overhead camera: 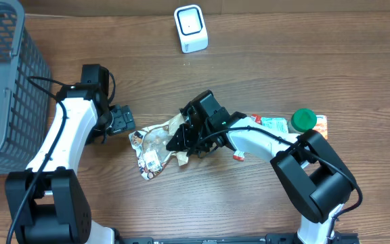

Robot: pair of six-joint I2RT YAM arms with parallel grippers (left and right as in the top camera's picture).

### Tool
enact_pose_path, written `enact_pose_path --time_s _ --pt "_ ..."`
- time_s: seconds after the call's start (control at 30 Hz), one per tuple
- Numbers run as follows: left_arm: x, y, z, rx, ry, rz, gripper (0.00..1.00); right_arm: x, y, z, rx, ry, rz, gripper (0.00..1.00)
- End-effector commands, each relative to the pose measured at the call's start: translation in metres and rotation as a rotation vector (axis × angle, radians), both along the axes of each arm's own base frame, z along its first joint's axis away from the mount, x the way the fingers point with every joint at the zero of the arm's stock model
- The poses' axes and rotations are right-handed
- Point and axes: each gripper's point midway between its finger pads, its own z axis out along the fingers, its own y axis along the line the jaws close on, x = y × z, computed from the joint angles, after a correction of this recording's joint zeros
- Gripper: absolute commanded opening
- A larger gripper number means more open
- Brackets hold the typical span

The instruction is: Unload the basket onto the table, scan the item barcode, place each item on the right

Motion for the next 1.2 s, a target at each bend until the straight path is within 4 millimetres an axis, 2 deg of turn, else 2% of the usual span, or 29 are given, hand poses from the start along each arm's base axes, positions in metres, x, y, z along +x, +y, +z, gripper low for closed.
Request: enact_pose_path --time_s 0.0,0.13,0.27,0.43,0.77,1.17 --pt "0.007 0.003 0.005 0.013 -0.021 0.002 1.0 -0.007 0.003 0.001 0.011 0.019 0.026 0.04" --pt "0.007 0.003 0.005 0.013 -0.021 0.002 1.0 -0.012 -0.003 0.009 0.051 0.092 0.036 0.04" --pt "0.007 0.003 0.005 0.013 -0.021 0.003 1.0 -0.003 -0.015 0.018 0.111 0.123 0.033 0.04" --pt "0.007 0.003 0.005 0.013 -0.021 0.001 1.0 0.008 -0.027 0.016 0.11 0.093 0.024 0.04" --pt "0.007 0.003 0.005 0.013 -0.021 0.002 1.0 0.009 -0.029 0.013 0.094 0.043 0.048 0.04" --pt "0.007 0.003 0.005 0.013 -0.021 0.002 0.99 0.028 -0.039 0.0 0.006 -0.028 -0.017 0.04"
